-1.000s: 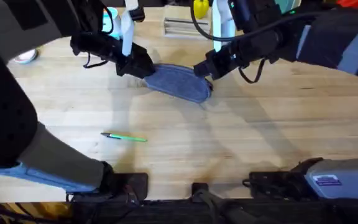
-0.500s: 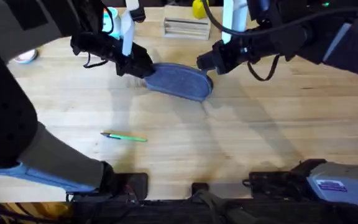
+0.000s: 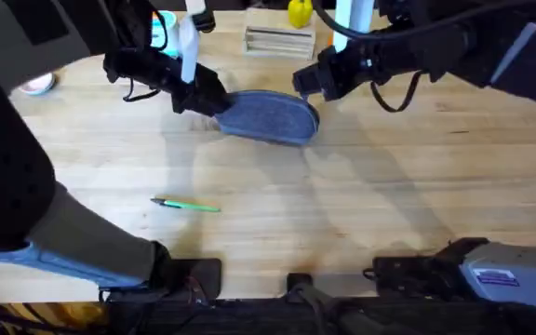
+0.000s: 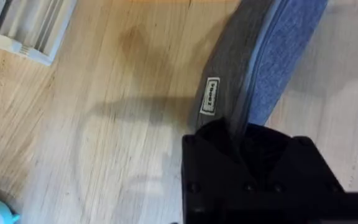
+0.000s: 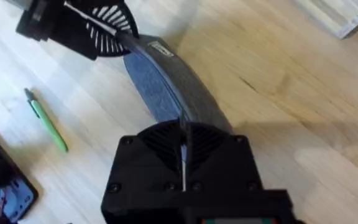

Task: Unzip the bag, pick up the pens from the table one at a time and place them inside, then zip the bag closed.

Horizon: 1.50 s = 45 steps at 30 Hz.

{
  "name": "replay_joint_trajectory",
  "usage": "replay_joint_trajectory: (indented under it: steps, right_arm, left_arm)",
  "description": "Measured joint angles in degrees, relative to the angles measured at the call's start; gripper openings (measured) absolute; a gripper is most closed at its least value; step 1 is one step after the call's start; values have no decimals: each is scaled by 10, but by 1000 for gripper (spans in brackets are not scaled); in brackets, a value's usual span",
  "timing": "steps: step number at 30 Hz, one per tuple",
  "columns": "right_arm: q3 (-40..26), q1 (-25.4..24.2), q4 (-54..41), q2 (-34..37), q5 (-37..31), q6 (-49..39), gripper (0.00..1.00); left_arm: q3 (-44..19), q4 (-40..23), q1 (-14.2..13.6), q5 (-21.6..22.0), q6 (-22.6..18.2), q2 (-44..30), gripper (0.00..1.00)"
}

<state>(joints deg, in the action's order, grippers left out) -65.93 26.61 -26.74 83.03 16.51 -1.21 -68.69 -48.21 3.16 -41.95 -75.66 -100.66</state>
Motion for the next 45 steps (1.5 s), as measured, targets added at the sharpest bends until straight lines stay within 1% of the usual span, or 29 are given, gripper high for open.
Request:
replay_joint_trajectory:
  steps: [3, 7, 10, 11, 13, 18, 24, 27, 29, 32, 33, 37, 38, 39, 40, 41, 43, 45]
  right_arm:
    - [-2, 4, 23, 17, 3, 18, 31]
    - [-3, 15, 86, 64, 27, 46, 31]
    - [-5, 22, 147, 96, 57, 77, 29]
    - [-10, 26, 192, 121, 88, 116, 29]
    - [-21, 28, 206, 140, 102, 140, 30]
    - [-74, 44, 207, 197, 119, 173, 29]
    - [-165, 71, 193, 268, 123, 181, 29]
    - [-199, 77, 188, 299, 123, 182, 30]
    - [-228, 76, 143, 312, 125, 156, 29]
    - [-246, 74, 110, 312, 129, 129, 36]
    - [-252, 72, 103, 312, 130, 121, 108]
    - [-272, 61, 100, 312, 134, 98, 671]
    - [-277, 55, 97, 311, 134, 94, 827]
    - [-280, 50, 95, 310, 134, 90, 944]
    - [-282, 43, 90, 309, 134, 83, 984]
    - [-284, 37, 81, 308, 134, 76, 993]
    - [-285, 22, 54, 302, 124, 58, 996]
    - [-288, 8, 14, 293, 95, 35, 996]
  left_arm:
    - [0, 0, 0, 0, 0, 0, 43]
    - [0, 0, 0, 0, 0, 0, 43]
    - [0, 0, 0, 1, 0, 0, 43]
    - [0, 0, 0, 0, 0, 0, 43]
    - [0, 0, 0, 0, 0, 0, 43]
    - [0, 0, 0, 0, 0, 0, 43]
    - [0, 2, 0, 2, 0, 0, 43]
    - [-1, 5, 4, 7, 0, 0, 43]
    - [-1, 4, 6, 10, 1, 0, 43]
    - [-1, 4, 6, 10, 0, 0, 43]
    - [-1, 4, 6, 10, 0, 0, 43]
    - [-1, 2, 5, 10, 0, 0, 43]
    - [-1, 2, 5, 10, 0, 0, 43]
    - [-1, 2, 5, 10, 0, 0, 43]
    - [-1, 2, 5, 10, 0, 0, 43]
    - [-1, 2, 5, 10, 0, 0, 43]
    - [-1, 2, 5, 10, 0, 0, 42]
    - [-1, 2, 5, 10, 0, 0, 43]
